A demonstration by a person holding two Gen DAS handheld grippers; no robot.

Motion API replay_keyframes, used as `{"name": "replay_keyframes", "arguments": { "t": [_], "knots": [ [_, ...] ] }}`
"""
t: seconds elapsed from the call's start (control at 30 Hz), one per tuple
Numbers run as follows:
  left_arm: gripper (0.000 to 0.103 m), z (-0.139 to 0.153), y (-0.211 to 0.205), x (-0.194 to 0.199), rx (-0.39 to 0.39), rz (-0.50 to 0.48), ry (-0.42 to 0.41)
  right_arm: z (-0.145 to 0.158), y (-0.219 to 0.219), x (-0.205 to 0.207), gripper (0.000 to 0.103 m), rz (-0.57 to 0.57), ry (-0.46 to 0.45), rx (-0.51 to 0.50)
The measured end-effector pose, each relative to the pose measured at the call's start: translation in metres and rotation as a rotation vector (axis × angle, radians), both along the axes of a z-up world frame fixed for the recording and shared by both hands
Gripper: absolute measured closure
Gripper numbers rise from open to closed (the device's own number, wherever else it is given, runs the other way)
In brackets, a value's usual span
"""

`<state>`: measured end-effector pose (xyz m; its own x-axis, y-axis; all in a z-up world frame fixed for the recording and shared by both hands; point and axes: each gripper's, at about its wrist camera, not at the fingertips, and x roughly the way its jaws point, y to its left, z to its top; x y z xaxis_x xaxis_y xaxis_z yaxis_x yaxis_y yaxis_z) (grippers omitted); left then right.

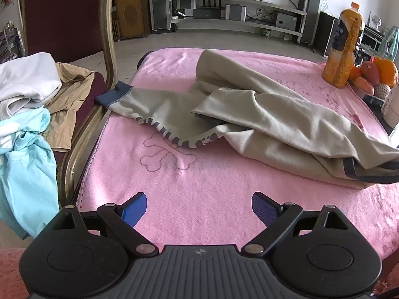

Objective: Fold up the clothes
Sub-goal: 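Grasp the navy hem of the sweatshirt with the right gripper, then lift the hem with the right gripper and flip the body open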

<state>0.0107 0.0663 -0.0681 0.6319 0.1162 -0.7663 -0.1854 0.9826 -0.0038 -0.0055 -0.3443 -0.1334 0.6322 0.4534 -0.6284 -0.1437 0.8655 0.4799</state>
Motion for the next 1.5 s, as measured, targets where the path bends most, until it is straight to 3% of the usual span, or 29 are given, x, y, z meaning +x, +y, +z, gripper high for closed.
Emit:
{"name": "replay_keyframes", "arguments": {
  "t": [0.73, 1.03, 1.23, 1.4, 1.5],
  "knots": [
    [0.011, 0.003, 0.008, -0.004, -0.030, 0.018, 0.000, 0.006, 0.017, -0.003, 0.026, 0.011, -0.002, -0.030],
    [0.011, 0.014, 0.007, -0.008, -0.032, 0.054, 0.006, 0.029, -0.002, -0.008, 0.026, -0.010, -0.071, -0.009],
    [0.012, 0.033, 0.007, -0.013, -0.048, 0.057, -0.010, 0.058, -0.026, -0.011, 0.025, -0.041, -0.166, -0.017],
    [0.029, 0.046, 0.009, -0.007, -0.082, 0.043, -0.045, 0.073, -0.058, -0.003, 0.025, -0.091, -0.217, -0.021],
    [0.030, 0.052, 0.005, 0.006, -0.066, 0.055, -0.049, 0.079, -0.075, 0.010, 0.025, -0.113, -0.258, -0.009]
  ]
}}
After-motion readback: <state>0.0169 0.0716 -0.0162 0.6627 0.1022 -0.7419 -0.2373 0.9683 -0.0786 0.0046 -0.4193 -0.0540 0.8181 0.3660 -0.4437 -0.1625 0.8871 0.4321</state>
